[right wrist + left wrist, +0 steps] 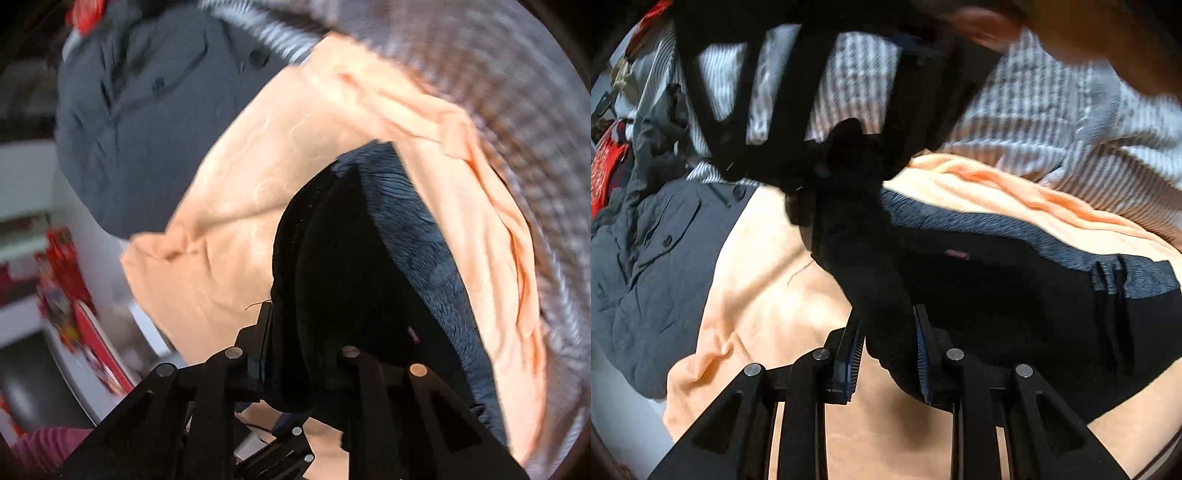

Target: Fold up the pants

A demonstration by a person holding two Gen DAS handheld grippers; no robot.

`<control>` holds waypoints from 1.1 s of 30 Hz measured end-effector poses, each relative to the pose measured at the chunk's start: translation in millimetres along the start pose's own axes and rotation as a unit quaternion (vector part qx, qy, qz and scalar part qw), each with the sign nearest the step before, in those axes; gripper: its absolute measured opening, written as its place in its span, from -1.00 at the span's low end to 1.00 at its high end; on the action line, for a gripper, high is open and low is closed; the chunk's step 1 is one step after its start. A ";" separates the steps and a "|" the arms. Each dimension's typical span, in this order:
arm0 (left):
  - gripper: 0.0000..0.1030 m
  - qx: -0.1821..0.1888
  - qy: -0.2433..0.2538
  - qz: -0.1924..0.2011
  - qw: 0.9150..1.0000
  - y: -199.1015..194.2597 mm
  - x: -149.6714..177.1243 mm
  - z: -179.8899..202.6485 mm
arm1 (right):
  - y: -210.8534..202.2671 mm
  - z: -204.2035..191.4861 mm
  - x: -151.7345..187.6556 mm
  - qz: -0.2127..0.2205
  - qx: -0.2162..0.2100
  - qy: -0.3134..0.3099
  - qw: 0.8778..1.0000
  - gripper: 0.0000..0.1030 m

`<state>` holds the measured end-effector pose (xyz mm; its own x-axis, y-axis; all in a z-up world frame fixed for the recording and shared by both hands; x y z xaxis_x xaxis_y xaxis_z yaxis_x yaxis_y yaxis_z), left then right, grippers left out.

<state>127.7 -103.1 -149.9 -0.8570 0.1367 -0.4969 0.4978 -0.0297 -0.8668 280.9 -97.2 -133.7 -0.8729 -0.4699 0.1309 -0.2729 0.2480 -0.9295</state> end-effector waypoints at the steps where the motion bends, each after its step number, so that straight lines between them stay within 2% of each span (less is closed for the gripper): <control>1: -0.47 0.004 0.007 0.006 1.000 -5.8 -2.5 5.3 | -7.2 5.8 6.5 0.016 -0.014 0.011 1.000 -0.62; 5: -0.48 0.017 0.036 0.029 0.999 -29.8 -10.9 28.3 | -42.4 31.9 38.4 0.091 -0.080 0.066 0.990 -0.63; 9: -0.47 0.038 0.068 0.050 0.996 -55.6 -21.3 61.3 | -81.0 58.1 82.1 0.164 -0.135 0.112 0.971 -0.62; 13: -0.47 0.061 0.102 0.065 0.991 -80.4 -27.7 100.0 | -116.3 85.3 133.7 0.238 -0.181 0.149 0.943 -0.62; 19: -0.47 0.107 0.163 0.066 0.979 -110.1 -24.7 172.6 | -148.0 125.4 217.8 0.321 -0.213 0.195 0.902 -0.62; 23: -0.47 0.138 0.193 0.057 0.970 -122.8 -15.2 220.5 | -157.8 160.2 284.0 0.366 -0.222 0.232 0.873 -0.62; 26: -0.47 0.155 0.227 0.054 0.960 -128.2 -2.7 260.0 | -158.1 182.5 324.6 0.393 -0.229 0.255 0.853 -0.62; 28: -0.47 0.162 0.252 0.049 0.953 -129.1 9.7 287.7 | -154.7 202.8 356.8 0.409 -0.238 0.278 0.836 -0.62; 33: -0.47 0.158 0.303 0.024 0.940 -113.7 44.1 334.6 | -123.8 245.6 419.4 0.427 -0.254 0.327 0.804 -0.62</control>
<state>-11.3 -425.0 -87.4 -0.5536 0.6635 -0.5033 0.3880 -0.3294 -0.8608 47.8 -533.0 -48.4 -0.8105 0.5598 -0.1723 0.5535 0.6357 -0.5382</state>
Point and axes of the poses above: each gripper's, at about its wrist camera, not at the fingertips, and y roughly the way its jaws point, z to its right, x to its underside, the point moved 6 cm from there along y, roughly the way its jaws point, and after that the axes turned 2 degrees about -y, right-handed, at the moved point
